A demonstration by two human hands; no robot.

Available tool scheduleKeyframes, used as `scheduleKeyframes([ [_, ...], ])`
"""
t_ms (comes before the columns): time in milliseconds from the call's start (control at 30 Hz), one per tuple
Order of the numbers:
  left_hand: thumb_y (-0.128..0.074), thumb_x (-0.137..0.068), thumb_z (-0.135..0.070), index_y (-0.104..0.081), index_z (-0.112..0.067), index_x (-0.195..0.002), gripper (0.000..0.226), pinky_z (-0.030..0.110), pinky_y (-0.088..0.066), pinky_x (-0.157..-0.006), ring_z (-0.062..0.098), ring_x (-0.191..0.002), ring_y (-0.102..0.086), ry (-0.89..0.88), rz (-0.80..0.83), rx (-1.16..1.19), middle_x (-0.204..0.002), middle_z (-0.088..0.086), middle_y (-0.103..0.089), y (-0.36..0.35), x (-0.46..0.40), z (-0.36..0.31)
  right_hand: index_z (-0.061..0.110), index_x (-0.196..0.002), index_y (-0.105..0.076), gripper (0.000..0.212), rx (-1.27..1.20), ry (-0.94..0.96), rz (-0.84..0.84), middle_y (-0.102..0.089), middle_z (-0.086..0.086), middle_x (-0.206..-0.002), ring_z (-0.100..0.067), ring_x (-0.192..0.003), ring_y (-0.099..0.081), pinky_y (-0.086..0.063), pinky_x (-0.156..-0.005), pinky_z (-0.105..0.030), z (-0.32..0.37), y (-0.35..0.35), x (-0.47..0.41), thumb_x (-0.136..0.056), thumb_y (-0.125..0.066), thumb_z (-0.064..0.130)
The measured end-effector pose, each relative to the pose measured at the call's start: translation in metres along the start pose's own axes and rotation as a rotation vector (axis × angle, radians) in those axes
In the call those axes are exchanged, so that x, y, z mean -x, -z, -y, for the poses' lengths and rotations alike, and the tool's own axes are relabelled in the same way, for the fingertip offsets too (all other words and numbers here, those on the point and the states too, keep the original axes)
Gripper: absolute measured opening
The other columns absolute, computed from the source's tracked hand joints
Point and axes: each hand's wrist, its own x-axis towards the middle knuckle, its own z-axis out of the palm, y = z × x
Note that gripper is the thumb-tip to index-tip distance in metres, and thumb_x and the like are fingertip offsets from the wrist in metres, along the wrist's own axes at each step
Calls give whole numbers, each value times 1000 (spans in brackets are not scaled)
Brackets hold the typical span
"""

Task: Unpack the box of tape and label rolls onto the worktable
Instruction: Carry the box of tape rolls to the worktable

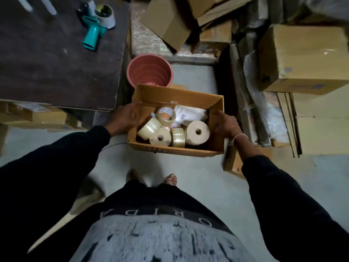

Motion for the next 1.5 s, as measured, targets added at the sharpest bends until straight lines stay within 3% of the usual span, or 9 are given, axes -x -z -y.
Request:
scheduleKeyframes([
  [133,-71,-69,-39,-46,-34,-147,82,53,-52,-102,31,-126,-60,-25,-29,112,-144,9,-58,44,22,4,26,-144,-48,72,-64,41,-49,-66,-15,-125,-34,-113,-63,-50,-99,-42,22,39,15,-79,-75,13],
  [267,-66,-68,-23,-50,-32,-146,81,41,-58,-85,23,-100,-67,-58,-106,138,-126,11,-67,88,34,13,22,-141,-53,64,-189,97,-83,-58,2,-122,-18,-116,-56,-46,-107,-40,59,62,15,-83,-76,11],
  [400,-64,-64,-24,-52,-32,-145,82,45,-61,-79,20,-83,-69,-77,-155,149,-107,5,-73,134,46,31,16,-141,-53,49,-203,138,-110,-60,-8,-132,-29,-121,-57,-44,-108,-45,109,74,12,-94,-63,9],
  [533,-66,-63,-28,-48,-44,-143,83,51,-61,-85,23,-101,-70,-29,-222,147,-123,3,-69,184,58,62,0,-140,-50,40,-123,281,-171,-53,-25,-138,-26,-94,-60,-50,-86,-39,183,76,18,-100,-50,4],
  [667,-72,-77,-10,-49,-41,-144,77,47,-60,-89,23,-108,-67,15,-299,116,-128,1,-66,223,72,90,9,-144,-47,60,-39,270,-120,-57,-21,-137,-35,-124,-56,-44,-105,-41,240,64,18,-89,-69,7],
  [833,-70,-83,-6,-53,-41,-139,69,48,-55,-98,21,-118,-62,73,-361,114,-137,-2,-61,266,90,136,6,-141,-49,57,20,333,-64,-57,-19,-136,-36,-125,-55,-45,-104,-41,311,38,19,-87,-68,6],
  [1000,-67,-87,-8,-54,-44,-133,60,46,-56,-92,29,-120,-61,187,-514,-72,-136,1,-62,301,94,175,18,-117,-62,31,21,494,-60,-65,-8,-114,-30,-103,-62,-52,-93,-49,374,9,12,-87,-68,24],
  [1167,-65,-92,-12,-55,-36,-138,53,46,-51,-96,37,-124,-59,325,-584,-115,-141,8,-60,333,93,212,23,-102,-58,14,128,581,-32,-64,-4,-85,-29,-79,-64,-44,-66,-32,441,-19,-15,-93,-51,31],
  [1500,-66,-92,-16,-51,-33,-144,57,51,-48,-103,40,-128,-55,448,-647,-135,-143,14,-59,401,82,274,16,-125,-56,34,24,615,24,-70,-16,-105,-37,-94,-69,-60,-81,-45,544,-46,-40,-93,-58,23],
])
